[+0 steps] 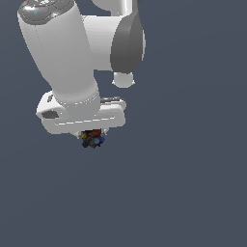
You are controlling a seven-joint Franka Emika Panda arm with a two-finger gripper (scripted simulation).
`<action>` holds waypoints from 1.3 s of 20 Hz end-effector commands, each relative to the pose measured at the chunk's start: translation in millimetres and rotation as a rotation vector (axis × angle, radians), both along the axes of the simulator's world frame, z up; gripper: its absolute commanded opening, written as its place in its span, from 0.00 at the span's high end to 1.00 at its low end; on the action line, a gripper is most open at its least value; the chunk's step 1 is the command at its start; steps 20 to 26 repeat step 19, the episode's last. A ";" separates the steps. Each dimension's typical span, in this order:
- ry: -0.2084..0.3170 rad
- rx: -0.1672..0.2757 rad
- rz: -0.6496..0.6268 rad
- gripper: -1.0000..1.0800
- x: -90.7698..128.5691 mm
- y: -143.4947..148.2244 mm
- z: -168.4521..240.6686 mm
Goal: Pick up the object and move it to a goal position.
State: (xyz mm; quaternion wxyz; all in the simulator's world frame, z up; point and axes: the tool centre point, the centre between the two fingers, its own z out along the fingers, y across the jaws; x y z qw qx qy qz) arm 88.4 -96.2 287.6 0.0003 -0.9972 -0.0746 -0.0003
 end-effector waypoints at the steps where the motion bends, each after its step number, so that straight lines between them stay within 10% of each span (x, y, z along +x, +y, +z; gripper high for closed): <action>1: -0.001 0.000 0.000 1.00 6.6 -6.1 11.8; 26: 0.000 -0.001 0.000 1.00 25.3 -22.4 39.6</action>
